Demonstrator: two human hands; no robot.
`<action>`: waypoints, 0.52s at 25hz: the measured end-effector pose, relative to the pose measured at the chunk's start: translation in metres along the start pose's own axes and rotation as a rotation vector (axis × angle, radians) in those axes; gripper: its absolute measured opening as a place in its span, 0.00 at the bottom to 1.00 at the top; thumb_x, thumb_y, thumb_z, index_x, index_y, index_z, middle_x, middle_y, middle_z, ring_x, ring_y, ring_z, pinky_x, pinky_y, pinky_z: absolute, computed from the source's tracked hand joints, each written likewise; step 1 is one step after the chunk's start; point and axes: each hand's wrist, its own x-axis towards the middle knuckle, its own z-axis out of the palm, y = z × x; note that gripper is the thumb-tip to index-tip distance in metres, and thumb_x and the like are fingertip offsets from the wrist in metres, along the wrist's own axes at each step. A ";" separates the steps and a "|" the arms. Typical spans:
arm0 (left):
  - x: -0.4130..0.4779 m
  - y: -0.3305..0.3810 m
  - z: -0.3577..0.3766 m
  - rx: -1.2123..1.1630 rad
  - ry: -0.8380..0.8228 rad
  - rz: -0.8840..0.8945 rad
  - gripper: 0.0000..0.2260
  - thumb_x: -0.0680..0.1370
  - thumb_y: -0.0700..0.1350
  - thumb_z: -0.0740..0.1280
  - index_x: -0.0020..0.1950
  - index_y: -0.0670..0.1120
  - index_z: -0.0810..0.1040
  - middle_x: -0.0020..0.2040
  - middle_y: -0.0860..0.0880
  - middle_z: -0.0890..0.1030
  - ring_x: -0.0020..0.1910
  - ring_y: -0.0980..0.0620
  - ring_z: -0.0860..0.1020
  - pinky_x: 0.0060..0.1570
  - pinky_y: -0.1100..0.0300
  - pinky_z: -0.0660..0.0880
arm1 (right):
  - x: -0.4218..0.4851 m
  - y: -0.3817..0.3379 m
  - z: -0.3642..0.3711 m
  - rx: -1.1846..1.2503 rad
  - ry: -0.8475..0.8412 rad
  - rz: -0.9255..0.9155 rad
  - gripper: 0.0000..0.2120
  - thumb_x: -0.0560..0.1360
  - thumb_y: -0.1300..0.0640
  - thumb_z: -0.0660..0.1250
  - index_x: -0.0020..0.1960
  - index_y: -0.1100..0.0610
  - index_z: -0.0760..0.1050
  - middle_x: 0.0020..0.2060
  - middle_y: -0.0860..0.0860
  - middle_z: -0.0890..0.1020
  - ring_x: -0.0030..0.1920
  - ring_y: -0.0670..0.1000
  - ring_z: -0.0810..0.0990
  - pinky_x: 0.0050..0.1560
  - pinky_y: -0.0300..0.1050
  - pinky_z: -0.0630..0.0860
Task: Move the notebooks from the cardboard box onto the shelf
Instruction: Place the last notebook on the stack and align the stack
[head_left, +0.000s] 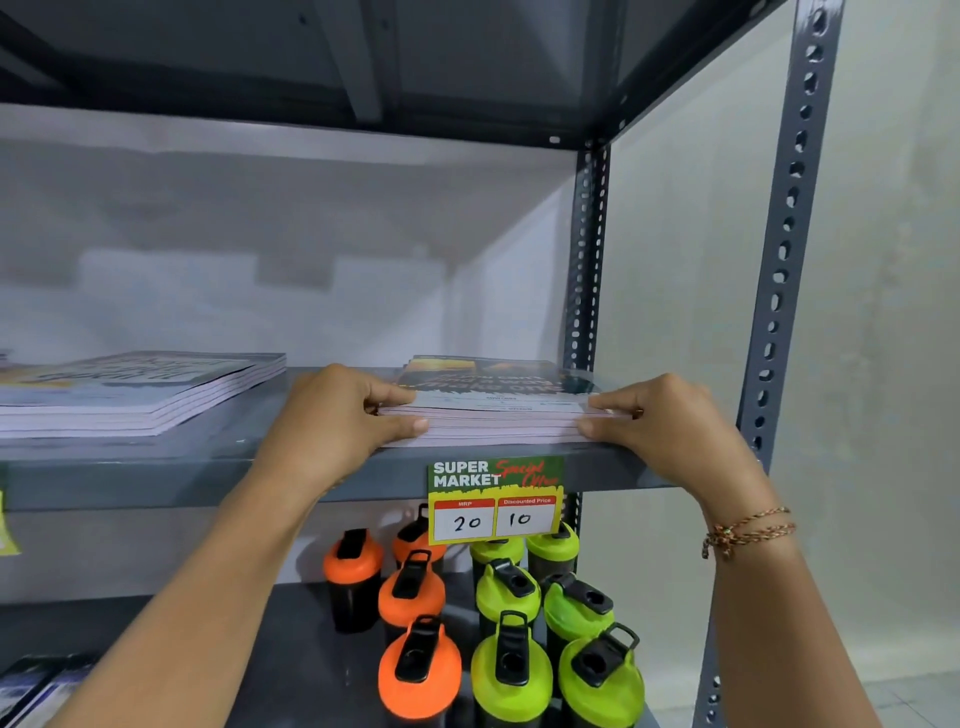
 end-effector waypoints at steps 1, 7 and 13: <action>-0.001 0.001 0.000 0.010 0.013 -0.004 0.18 0.69 0.46 0.75 0.58 0.46 0.82 0.58 0.47 0.83 0.48 0.56 0.75 0.50 0.66 0.67 | 0.001 -0.001 -0.001 -0.015 -0.011 0.001 0.18 0.71 0.51 0.72 0.59 0.55 0.79 0.60 0.55 0.81 0.60 0.53 0.77 0.52 0.35 0.67; -0.003 0.005 0.001 0.026 0.057 -0.029 0.18 0.70 0.43 0.75 0.59 0.43 0.81 0.58 0.45 0.83 0.46 0.57 0.75 0.49 0.68 0.66 | 0.009 -0.005 -0.005 -0.105 -0.099 -0.018 0.17 0.72 0.53 0.71 0.59 0.55 0.79 0.62 0.54 0.80 0.61 0.54 0.77 0.59 0.40 0.71; -0.004 0.006 0.000 -0.014 0.076 -0.068 0.17 0.69 0.42 0.75 0.57 0.43 0.82 0.55 0.43 0.84 0.44 0.55 0.76 0.48 0.66 0.67 | 0.008 -0.004 -0.006 -0.091 -0.079 -0.030 0.17 0.71 0.52 0.72 0.58 0.55 0.79 0.59 0.55 0.81 0.59 0.54 0.78 0.58 0.42 0.73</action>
